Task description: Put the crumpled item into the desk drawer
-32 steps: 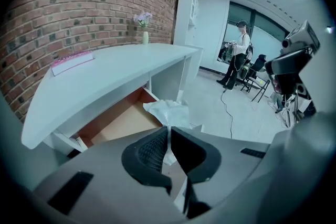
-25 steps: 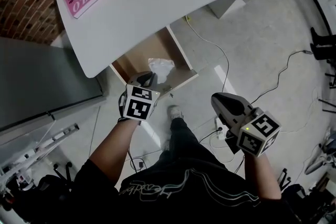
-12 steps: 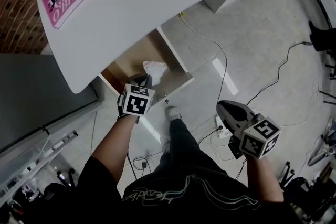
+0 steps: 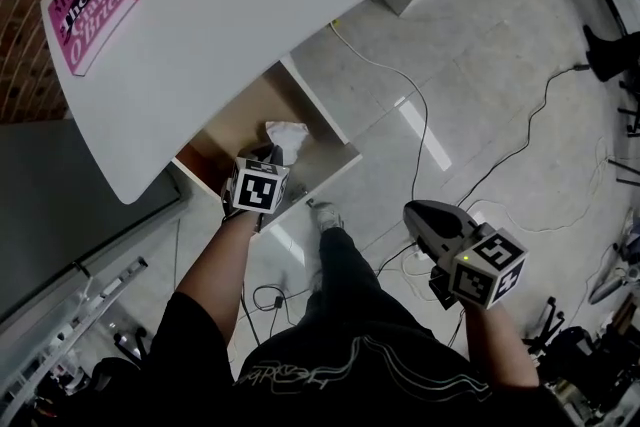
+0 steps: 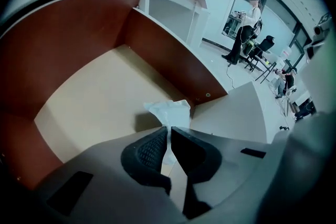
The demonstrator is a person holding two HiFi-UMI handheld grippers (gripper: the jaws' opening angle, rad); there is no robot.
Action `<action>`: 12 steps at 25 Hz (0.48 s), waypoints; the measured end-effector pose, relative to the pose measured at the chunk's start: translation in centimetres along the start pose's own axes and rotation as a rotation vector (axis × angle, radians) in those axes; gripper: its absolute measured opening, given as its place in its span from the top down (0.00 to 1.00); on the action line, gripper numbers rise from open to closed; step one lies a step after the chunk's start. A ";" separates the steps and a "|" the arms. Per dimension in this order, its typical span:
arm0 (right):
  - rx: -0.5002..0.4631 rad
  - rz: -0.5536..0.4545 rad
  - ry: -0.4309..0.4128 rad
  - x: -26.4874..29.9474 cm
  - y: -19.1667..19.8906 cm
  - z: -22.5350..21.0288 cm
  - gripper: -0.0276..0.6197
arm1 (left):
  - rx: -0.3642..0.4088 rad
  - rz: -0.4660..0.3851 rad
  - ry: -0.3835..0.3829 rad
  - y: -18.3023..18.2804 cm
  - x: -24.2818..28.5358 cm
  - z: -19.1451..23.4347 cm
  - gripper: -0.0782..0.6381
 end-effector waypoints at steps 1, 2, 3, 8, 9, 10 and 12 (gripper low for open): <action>0.003 0.003 -0.001 0.2 0.0 -0.3 0.89 | 0.006 0.009 -0.004 0.1 0.3 0.0 0.84; 0.005 0.005 -0.003 0.4 -0.1 -0.5 0.89 | 0.014 0.017 -0.009 0.2 0.6 0.1 0.84; 0.004 0.006 -0.006 0.6 -0.3 -0.7 0.89 | 0.019 0.022 -0.014 0.3 0.9 0.2 0.84; 0.009 0.006 -0.012 1.4 -0.6 -1.0 0.89 | -0.002 0.037 -0.022 0.7 1.9 0.5 0.84; 0.022 0.007 -0.013 1.5 -0.7 -0.9 0.89 | -0.006 0.040 -0.026 0.8 2.0 0.5 0.84; 0.032 0.010 -0.015 1.6 -0.7 -0.8 0.89 | -0.009 0.041 -0.033 0.8 2.0 0.7 0.83; 0.033 0.009 -0.022 1.9 -1.0 -0.9 0.89 | -0.010 0.026 -0.047 0.3 1.9 0.9 0.76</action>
Point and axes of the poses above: the fingertips, and each gripper's own axes: x forward along the fingers, z to its left, y out of its underside, the point moved 10 cm from there along -x, backward along the fingers, and after that the axes turned 15 degrees about -z, right-handed, at the moved point
